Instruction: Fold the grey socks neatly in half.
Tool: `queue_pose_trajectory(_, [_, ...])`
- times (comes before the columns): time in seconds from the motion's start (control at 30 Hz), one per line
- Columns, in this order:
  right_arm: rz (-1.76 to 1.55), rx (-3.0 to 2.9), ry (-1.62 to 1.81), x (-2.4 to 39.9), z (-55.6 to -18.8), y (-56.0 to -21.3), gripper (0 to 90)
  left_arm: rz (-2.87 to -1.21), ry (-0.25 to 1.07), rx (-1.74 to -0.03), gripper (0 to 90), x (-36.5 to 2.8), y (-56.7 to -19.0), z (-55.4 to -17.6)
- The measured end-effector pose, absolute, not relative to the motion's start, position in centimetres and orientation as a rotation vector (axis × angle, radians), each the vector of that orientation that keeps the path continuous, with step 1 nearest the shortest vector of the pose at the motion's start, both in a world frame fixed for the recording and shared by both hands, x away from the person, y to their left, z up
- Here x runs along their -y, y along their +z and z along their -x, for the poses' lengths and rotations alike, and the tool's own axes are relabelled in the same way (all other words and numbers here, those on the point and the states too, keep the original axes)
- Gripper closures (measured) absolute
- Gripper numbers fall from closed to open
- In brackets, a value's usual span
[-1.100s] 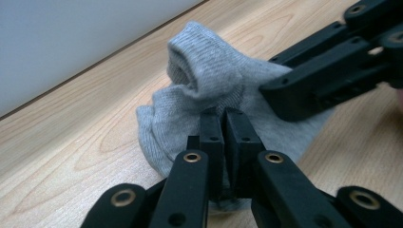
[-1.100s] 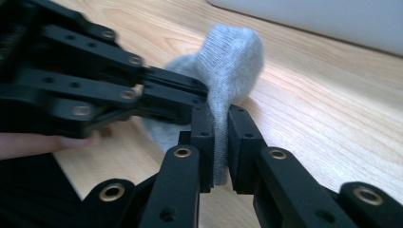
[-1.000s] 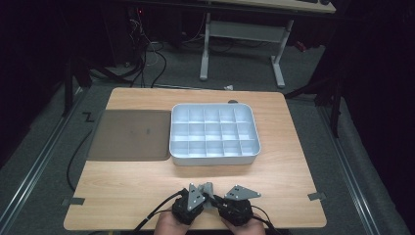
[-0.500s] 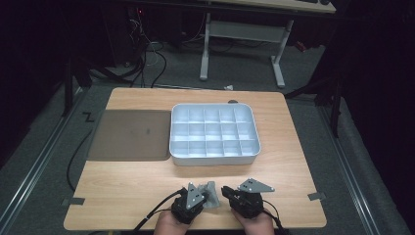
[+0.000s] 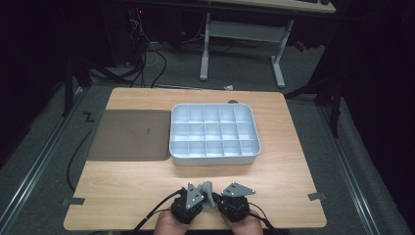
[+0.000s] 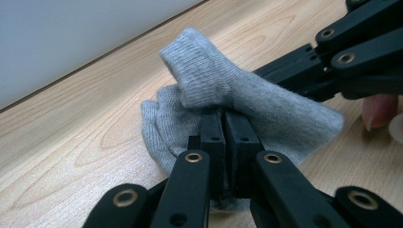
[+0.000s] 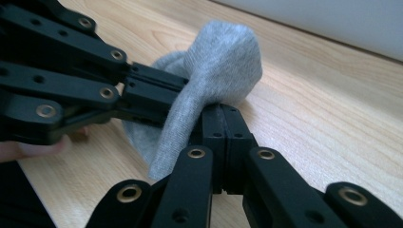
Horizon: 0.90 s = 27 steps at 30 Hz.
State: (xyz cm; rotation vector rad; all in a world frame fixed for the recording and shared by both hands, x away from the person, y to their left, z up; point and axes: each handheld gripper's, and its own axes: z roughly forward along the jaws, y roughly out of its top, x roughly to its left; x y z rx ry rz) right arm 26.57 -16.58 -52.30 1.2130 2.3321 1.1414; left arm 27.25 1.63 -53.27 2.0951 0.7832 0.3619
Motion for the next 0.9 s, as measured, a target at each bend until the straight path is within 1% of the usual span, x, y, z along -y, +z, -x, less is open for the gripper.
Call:
queue_pose_trajectory(0.17, [-1.227, -2.326, 1.145, 16.9, -26.6, -52.6, 90.0, -2.086, 0.35, -0.786, 86.3, -1.7, -53.2, -27.3])
queue_pose_trajectory(0.33, [-1.253, -2.309, 1.123, 17.3, -26.8, -52.8, 90.0, -2.044, 0.322, -0.792, 77.8, -2.3, -52.6, -27.4])
queue_pose_trajectory(0.43, [-1.262, -2.308, 1.121, 17.5, -26.9, -52.9, 90.0, -2.006, 0.322, -0.797, 76.1, -2.9, -52.0, -27.5])
queue_pose_trajectory(0.53, [-1.261, -2.305, 1.125, 17.5, -26.9, -52.9, 90.0, -1.961, 0.35, -0.81, 75.2, -3.8, -51.3, -27.4])
queue_pose_trajectory(0.63, [-1.262, -2.304, 1.127, 17.5, -26.8, -52.8, 90.0, -1.941, 0.34, -0.845, 73.1, -4.7, -51.3, -27.7])
queue_pose_trajectory(0.7, [-1.258, -2.302, 1.13, 17.5, -26.8, -52.8, 90.0, -1.937, 0.317, -0.874, 73.5, -5.2, -51.5, -27.8])
queue_pose_trajectory(0.73, [-1.261, -2.3, 1.132, 17.5, -26.7, -52.7, 90.0, -1.935, 0.32, -0.886, 75.1, -5.4, -51.7, -27.9])
queue_pose_trajectory(0.8, [-1.259, -2.297, 1.137, 17.6, -26.7, -52.6, 90.0, -1.945, 0.337, -0.909, 82.0, -5.7, -51.9, -27.9])
queue_pose_trajectory(0.9, [-1.251, -2.298, 1.14, 17.6, -26.7, -52.6, 90.0, -1.978, 0.327, -0.932, 84.2, -5.7, -52.5, -28.1])
